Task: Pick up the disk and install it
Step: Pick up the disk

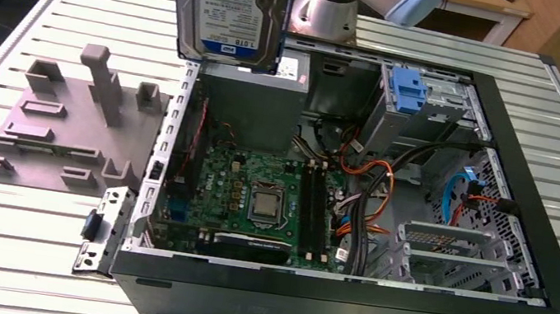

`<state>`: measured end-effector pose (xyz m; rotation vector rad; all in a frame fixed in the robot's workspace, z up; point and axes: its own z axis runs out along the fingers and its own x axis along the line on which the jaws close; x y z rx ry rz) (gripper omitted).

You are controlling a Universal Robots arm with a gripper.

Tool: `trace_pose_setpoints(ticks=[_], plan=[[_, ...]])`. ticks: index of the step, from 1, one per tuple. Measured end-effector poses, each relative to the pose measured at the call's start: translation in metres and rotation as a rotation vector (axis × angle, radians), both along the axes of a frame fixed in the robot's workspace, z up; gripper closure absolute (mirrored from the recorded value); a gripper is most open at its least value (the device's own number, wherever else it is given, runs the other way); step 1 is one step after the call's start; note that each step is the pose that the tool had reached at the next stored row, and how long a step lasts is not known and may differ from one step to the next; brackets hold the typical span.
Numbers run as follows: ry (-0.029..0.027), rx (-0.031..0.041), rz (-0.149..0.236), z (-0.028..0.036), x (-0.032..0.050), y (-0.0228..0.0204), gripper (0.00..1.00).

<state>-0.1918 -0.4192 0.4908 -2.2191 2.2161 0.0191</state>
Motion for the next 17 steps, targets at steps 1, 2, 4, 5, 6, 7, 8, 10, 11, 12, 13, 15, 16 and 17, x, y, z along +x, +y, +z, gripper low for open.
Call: trace_pose_setpoints(ticks=[1,2,4,5,6,7,8,10,11,12,13,15,16,17], plan=[[0.0,0.0,0.0,0.0,0.0,0.0,0.64],[-0.0001,0.0,0.0,0.0,0.0,0.0,0.64],[0.0,0.0,0.0,0.0,0.0,0.0,0.64],[-0.0001,0.0,0.0,0.0,0.0,0.0,0.64],[0.0,0.0,0.0,0.0,0.0,0.0,0.64],[0.0,0.0,0.0,0.0,0.0001,0.0,0.64],[0.0,0.0,0.0,0.0,0.0001,0.0,0.64],[0.0,-0.0001,0.0,0.0,0.0001,-0.0001,0.64],[0.0,-0.0001,0.0,0.0,0.0002,-0.0012,0.64],[0.0,-0.0001,0.0,0.0,0.0001,-0.0018,0.64],[0.0,-0.0001,0.0,-0.0001,0.0001,-0.0026,0.64],[0.0,-0.0001,0.0,-0.0001,0.0004,-0.0032,0.64],[-0.0001,0.0,0.0,-0.0002,0.0015,-0.0033,0.64],[0.0,-0.0001,0.0,-0.0002,0.0031,-0.0033,0.64]])
